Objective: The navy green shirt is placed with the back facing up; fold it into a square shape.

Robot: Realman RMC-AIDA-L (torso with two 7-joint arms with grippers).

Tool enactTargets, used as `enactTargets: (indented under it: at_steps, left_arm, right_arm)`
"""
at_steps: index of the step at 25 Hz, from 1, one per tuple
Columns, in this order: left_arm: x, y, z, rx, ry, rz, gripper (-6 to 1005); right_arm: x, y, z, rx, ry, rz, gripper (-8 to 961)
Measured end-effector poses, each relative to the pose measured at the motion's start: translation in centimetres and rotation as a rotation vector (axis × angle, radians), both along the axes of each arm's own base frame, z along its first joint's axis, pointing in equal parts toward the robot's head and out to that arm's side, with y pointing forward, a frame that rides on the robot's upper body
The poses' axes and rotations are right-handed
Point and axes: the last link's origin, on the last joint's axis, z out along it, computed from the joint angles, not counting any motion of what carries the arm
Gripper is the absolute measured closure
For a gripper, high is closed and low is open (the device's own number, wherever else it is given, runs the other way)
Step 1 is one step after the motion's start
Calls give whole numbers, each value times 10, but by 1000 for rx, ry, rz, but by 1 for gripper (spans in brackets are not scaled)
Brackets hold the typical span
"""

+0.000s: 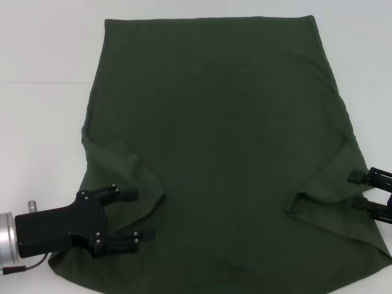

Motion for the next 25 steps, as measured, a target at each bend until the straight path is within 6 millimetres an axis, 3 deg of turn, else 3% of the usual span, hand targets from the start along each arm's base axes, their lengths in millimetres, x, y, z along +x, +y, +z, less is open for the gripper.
enactTargets:
  at_steps: [10, 25]
  left_arm:
    - [3, 3, -4, -4, -7, -6, 123]
    - [3, 6, -4, 1, 0, -1, 123]
  right_arm:
    - [11, 13, -3, -7, -86, -80, 164]
    - [8, 27, -15, -24, -161, -86, 164]
